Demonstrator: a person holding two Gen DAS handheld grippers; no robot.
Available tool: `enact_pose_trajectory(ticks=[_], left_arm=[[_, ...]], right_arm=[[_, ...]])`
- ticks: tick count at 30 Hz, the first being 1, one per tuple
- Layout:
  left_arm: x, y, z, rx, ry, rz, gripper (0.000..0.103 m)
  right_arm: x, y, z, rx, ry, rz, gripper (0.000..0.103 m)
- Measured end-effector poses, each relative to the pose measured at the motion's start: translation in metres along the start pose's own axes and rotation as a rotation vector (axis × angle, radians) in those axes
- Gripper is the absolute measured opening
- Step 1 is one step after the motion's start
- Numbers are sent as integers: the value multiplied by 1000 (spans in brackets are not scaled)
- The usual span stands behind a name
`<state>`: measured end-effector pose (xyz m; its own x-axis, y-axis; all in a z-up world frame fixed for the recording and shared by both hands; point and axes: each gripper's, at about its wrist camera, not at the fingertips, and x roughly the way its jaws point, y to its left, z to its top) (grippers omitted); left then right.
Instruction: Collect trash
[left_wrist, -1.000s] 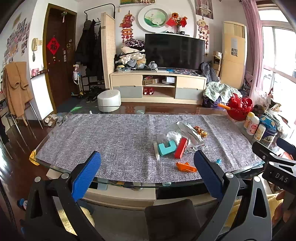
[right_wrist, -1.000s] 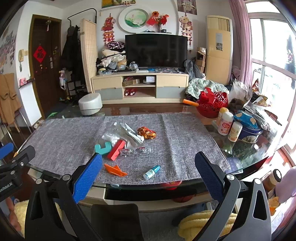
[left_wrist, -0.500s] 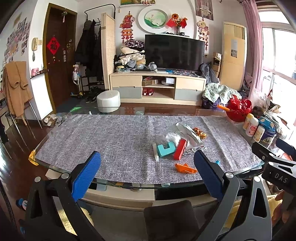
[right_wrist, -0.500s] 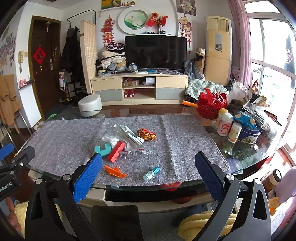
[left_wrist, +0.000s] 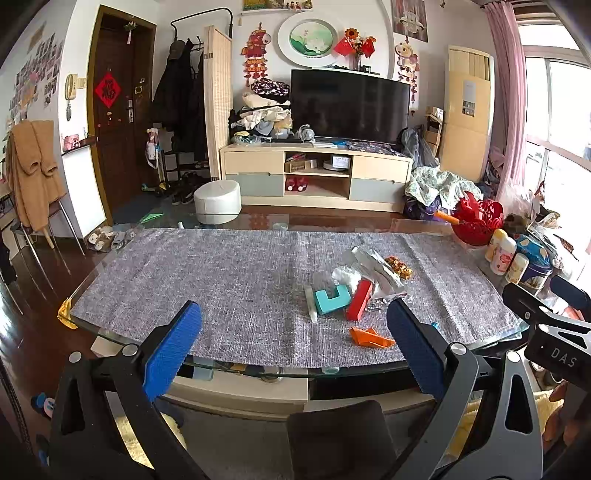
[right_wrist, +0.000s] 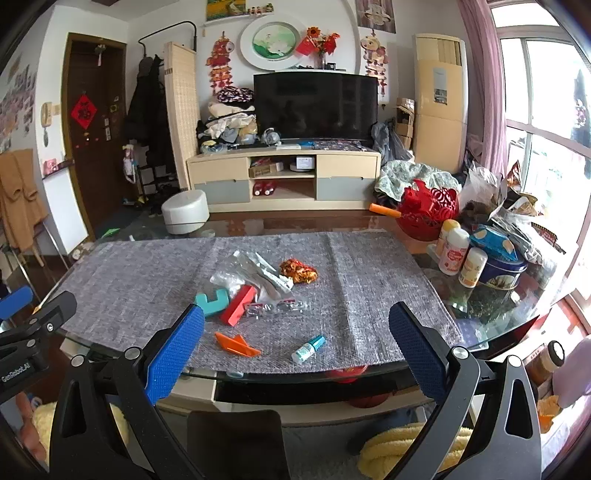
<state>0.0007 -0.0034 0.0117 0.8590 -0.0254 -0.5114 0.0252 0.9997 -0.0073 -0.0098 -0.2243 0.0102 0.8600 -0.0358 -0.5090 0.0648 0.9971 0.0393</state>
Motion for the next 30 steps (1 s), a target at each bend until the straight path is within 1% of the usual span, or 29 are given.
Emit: enact_pose_trajectory(ticks=[2, 16, 30], left_arm=[[-1, 5, 0, -6, -1, -1, 95], [0, 4, 0, -12, -2, -5, 95], [6, 10, 4, -17, 16, -6, 95]], right_arm=[[0, 0, 1, -1, -3, 2, 100], [1, 2, 3, -9, -1, 3, 100], [13, 0, 6, 4, 30, 17, 100]])
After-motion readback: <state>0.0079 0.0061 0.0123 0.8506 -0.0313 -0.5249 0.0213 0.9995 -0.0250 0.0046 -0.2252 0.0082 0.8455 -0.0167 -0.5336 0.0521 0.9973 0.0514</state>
